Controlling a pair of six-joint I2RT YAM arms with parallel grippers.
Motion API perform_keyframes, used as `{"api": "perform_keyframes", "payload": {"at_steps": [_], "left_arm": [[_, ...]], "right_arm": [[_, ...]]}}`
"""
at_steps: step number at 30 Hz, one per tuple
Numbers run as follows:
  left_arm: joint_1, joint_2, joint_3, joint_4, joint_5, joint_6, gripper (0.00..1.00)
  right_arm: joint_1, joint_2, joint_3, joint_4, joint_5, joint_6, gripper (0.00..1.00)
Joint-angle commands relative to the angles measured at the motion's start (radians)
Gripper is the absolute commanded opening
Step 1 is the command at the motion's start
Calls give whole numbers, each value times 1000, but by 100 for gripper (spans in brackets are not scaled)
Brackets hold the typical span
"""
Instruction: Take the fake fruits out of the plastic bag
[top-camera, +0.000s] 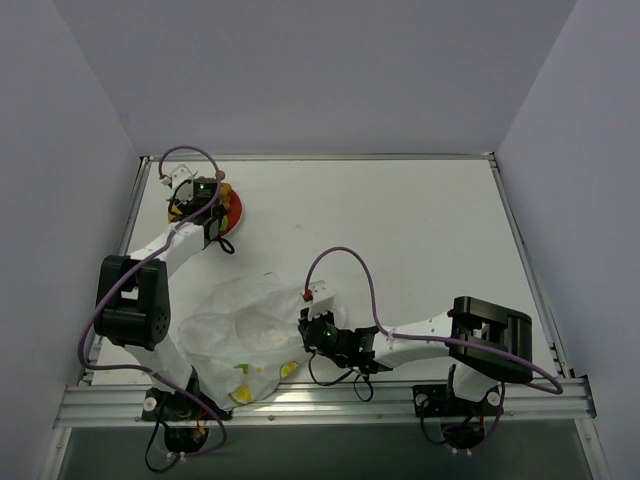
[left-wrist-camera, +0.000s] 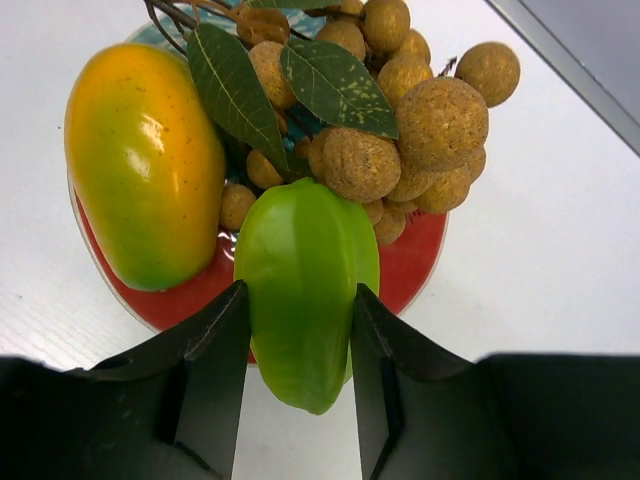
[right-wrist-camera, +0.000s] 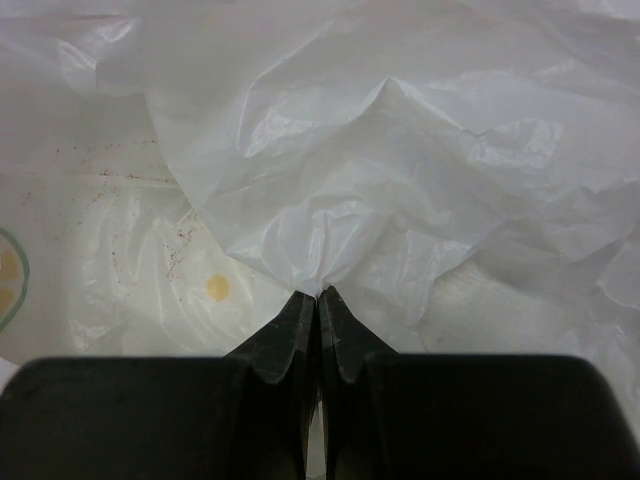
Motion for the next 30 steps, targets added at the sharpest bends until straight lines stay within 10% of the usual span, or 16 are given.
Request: {"api": "perform_keyframes", "payload": {"at_steps": [1, 10, 21, 30], "left_arm": [[7, 2, 17, 93, -64, -31, 4], [6, 42, 8, 145, -87, 1, 8], [6, 44, -33, 174, -111, 13, 50], [6, -28, -70, 168, -107, 6, 62]], "right_arm": [[8, -27, 20, -7, 46, 7, 0], [10, -36, 8, -13, 56, 17, 0], [8, -47, 8, -24, 58, 27, 0], [8, -59, 15, -32, 59, 18, 0]]}}
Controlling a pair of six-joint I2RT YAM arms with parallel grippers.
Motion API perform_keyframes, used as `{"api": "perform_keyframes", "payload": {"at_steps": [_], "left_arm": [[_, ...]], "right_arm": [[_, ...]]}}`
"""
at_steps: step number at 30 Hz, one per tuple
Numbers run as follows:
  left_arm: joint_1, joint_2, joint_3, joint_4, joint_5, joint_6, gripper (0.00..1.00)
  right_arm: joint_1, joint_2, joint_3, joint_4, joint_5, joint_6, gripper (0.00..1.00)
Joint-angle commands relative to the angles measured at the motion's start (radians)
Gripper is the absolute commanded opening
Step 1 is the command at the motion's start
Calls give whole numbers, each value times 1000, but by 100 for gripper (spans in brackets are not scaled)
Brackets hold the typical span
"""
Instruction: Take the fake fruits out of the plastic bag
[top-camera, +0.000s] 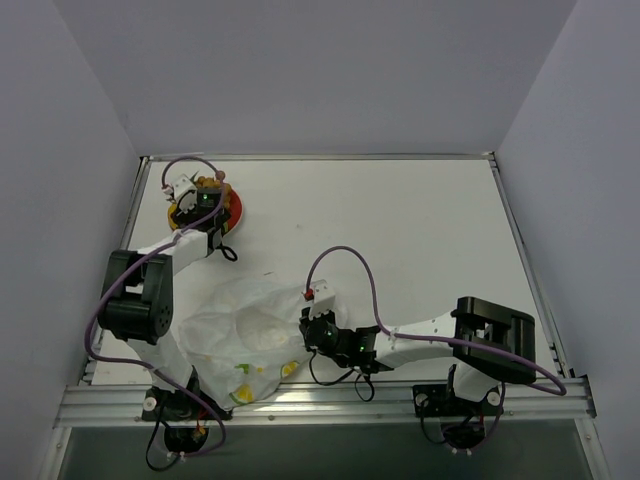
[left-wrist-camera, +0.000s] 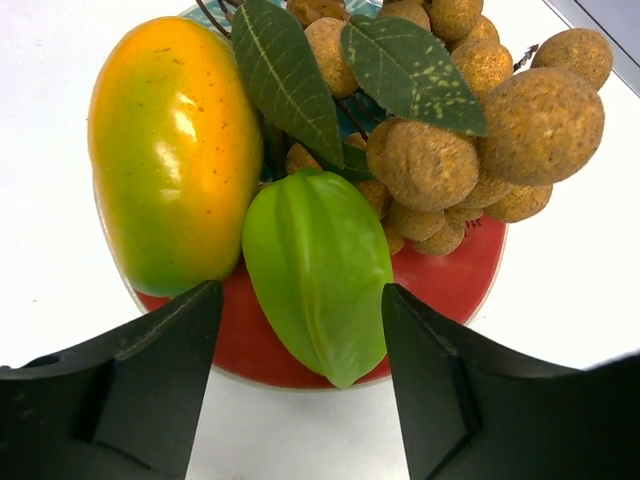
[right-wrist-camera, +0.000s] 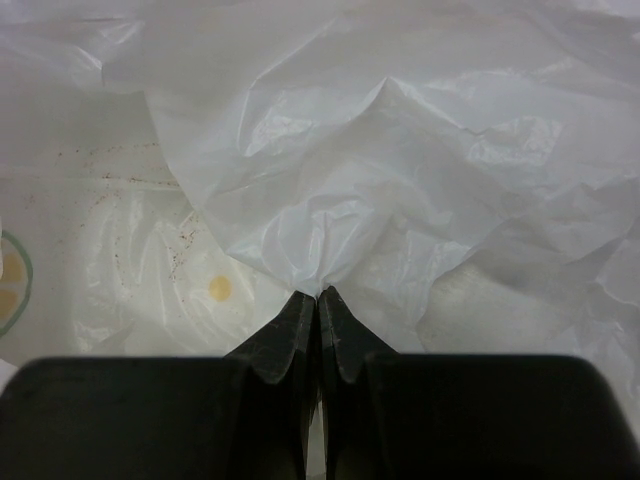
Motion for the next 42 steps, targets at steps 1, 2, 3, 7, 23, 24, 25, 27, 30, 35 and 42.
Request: {"api": "perform_keyframes", "payload": {"at_steps": [1, 2, 3, 7, 23, 24, 25, 27, 30, 35, 42], "left_arm": [[4, -96, -1, 29, -19, -8, 64], [3, -133, -12, 29, -10, -11, 67], [1, -151, -16, 29, -5, -12, 68], [-25, -278, -27, 16, 56, -32, 76], [-148, -841, 62, -327, 498, 20, 94], [-148, -861, 65, -389, 506, 64, 94], [-149, -903, 67, -427, 507, 86, 94], [-148, -940, 73, -526, 498, 151, 94], [-148, -996, 82, -638, 465, 225, 94], [-146, -1023, 120, -755, 409, 305, 94], [-146, -1068, 100, -728, 451, 374, 94]], "right_arm": [[8, -50, 18, -17, 51, 8, 0], [8, -59, 18, -21, 53, 4, 0], [8, -62, 20, -24, 57, 1, 0], [8, -64, 34, -18, 60, -12, 0], [-22, 51, 155, 38, 90, -30, 0], [-35, 62, 181, 45, 85, -44, 0], [-48, 92, 201, 51, 85, -56, 0], [-102, 128, 265, 57, 65, -82, 0], [-168, 198, 319, 109, 24, -100, 0], [-208, 293, 460, 111, -13, -139, 3], [-179, 197, 500, 8, -91, -179, 73]]}}
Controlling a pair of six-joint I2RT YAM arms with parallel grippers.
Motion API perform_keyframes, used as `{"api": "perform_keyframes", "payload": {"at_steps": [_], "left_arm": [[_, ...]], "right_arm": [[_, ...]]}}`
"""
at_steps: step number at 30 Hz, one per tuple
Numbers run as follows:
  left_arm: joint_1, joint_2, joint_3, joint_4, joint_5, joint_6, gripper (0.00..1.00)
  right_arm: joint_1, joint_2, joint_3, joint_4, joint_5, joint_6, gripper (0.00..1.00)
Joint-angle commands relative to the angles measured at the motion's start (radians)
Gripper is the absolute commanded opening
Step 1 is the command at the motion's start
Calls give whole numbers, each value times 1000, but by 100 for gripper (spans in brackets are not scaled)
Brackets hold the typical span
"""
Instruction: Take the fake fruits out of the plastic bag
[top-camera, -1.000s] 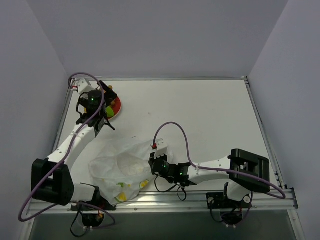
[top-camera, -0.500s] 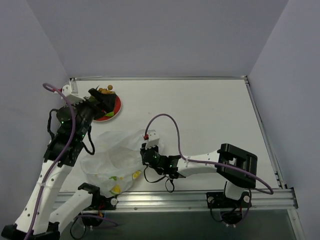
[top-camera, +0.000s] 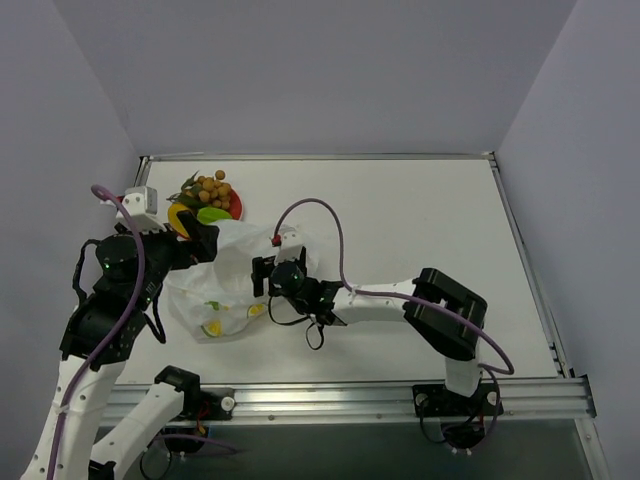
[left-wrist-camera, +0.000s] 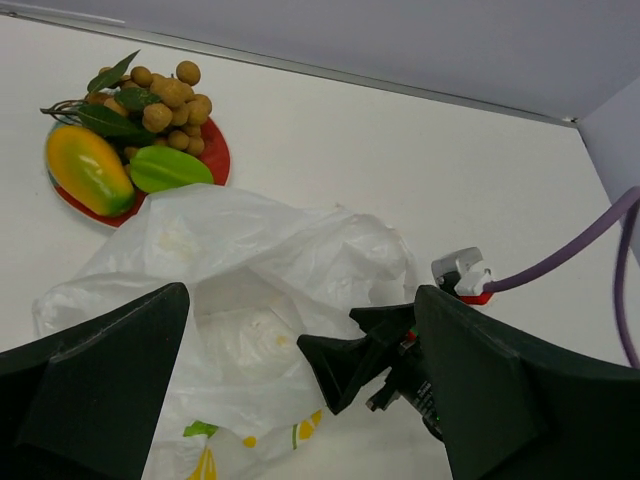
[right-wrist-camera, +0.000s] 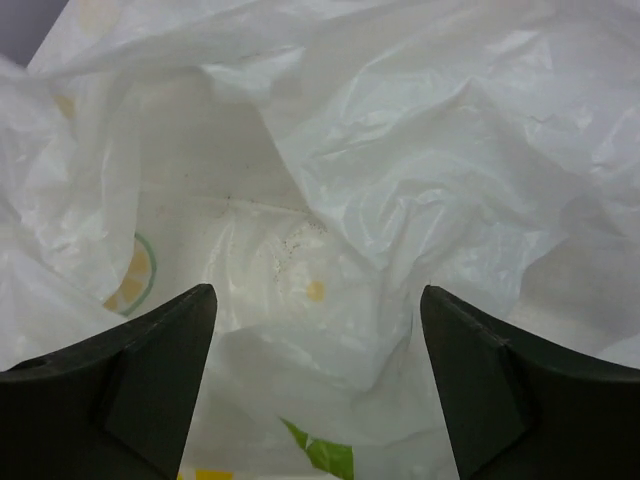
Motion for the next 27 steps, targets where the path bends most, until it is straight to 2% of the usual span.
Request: {"api": "perform_keyframes", "payload": {"at_steps": [1, 2, 3, 7, 9, 14, 15, 18, 21, 24, 27], "left_arm": [[3, -39, -3, 6, 14, 70, 94], [3, -51, -12, 15, 14, 70, 94], [4, -62, -21, 33, 14, 67, 94], [3, -111, -30, 37, 14, 70, 94], [3, -123, -15, 17, 14, 71, 94], [3, -175, 8, -35, 7, 82, 94], [3, -190, 14, -51, -12, 83, 94], [3, -223, -15, -66, -91, 89, 94], [1, -261, -59, -90, -153, 73, 94], [1, -270, -104, -98, -128, 62, 94], [1, -258, -112, -80, -118, 47, 94]], "right_arm": [[56, -128, 35, -69, 21, -78, 81], [76, -154, 44, -93, 55, -101, 88], [96, -205, 50, -144, 90, -125, 100], [156, -349, 35, -227, 194, -175, 100], [176, -424, -28, -233, 248, -178, 100], [204, -749, -167, -308, 449, -202, 100], [205, -856, -190, -349, 527, -210, 100], [204, -1029, -279, -429, 623, -213, 100], [204, -1304, -348, -469, 623, -207, 99], [204, -1455, -414, -469, 622, -193, 100], [204, -1486, -434, -469, 663, -198, 100]]}}
